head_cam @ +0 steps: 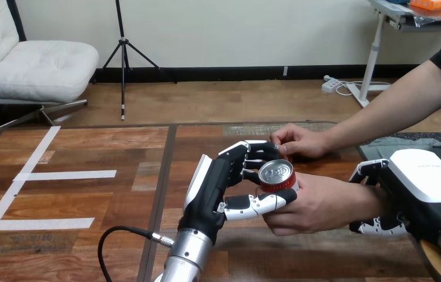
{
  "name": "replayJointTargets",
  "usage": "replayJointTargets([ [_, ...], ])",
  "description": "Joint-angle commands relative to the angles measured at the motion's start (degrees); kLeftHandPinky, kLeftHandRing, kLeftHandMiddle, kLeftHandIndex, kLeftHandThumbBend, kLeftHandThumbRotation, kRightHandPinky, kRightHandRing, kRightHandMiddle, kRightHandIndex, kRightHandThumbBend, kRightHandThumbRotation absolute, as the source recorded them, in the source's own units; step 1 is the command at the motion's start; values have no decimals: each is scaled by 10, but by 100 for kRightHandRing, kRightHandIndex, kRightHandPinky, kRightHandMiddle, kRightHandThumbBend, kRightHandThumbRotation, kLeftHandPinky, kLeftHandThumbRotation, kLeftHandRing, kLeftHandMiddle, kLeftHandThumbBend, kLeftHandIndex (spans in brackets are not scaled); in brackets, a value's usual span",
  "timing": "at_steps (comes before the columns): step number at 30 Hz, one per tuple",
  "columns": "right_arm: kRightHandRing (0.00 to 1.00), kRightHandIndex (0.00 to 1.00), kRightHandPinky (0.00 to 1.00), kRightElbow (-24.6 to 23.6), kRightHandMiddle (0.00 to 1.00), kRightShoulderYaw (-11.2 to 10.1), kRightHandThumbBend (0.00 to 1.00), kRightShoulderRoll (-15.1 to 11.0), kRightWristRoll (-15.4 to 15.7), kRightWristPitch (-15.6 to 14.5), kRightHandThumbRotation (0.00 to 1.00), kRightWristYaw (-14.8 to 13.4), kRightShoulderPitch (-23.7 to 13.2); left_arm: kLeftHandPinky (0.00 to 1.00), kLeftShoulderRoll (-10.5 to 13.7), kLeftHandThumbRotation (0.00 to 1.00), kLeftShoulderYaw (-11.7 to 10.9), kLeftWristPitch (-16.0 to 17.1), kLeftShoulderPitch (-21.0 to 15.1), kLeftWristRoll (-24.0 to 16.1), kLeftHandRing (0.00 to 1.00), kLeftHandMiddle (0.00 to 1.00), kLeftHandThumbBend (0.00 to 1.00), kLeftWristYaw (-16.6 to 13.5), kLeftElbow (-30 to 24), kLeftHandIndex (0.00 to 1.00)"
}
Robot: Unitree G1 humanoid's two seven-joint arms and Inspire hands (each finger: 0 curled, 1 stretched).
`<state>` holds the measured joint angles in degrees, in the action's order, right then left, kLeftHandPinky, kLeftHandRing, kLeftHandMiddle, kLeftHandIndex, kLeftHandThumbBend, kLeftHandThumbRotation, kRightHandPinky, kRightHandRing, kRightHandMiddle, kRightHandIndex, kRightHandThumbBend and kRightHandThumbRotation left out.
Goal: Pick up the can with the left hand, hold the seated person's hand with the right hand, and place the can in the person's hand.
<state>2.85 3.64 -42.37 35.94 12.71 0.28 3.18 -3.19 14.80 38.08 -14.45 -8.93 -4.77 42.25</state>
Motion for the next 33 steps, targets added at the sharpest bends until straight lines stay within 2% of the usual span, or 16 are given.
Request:
replayJointTargets([
  [1,44,54,37,15,52,-6,59,7,-7,8,0,-7,-23,69,-27,3,3,-19,-8,-5,78,81,84,5,-38,81],
  [6,44,54,37,14,52,-7,58,8,-10,4,0,-2,-22,81,-15,10,12,-64,-7,-22,89,92,85,17,-64,92],
  [7,44,54,38,14,52,-7,58,8,-10,4,0,-1,-22,87,-13,14,13,-71,-6,-26,93,95,86,17,-69,95],
  [12,43,54,37,14,51,-7,59,9,-10,3,0,-2,-22,96,-9,20,16,-100,-1,-39,98,98,87,19,-93,98],
  [20,42,54,36,16,51,-7,58,7,-15,9,0,1,-23,99,-9,26,16,-105,4,-50,100,100,91,11,-102,100],
  [23,42,54,36,21,50,-5,59,7,-4,10,0,-10,-25,100,-8,29,18,-112,4,-61,100,100,91,5,-105,100],
  [33,43,54,35,17,51,-7,57,8,-12,5,0,0,-23,100,-10,38,18,-116,6,-66,100,100,95,-2,-106,100],
])
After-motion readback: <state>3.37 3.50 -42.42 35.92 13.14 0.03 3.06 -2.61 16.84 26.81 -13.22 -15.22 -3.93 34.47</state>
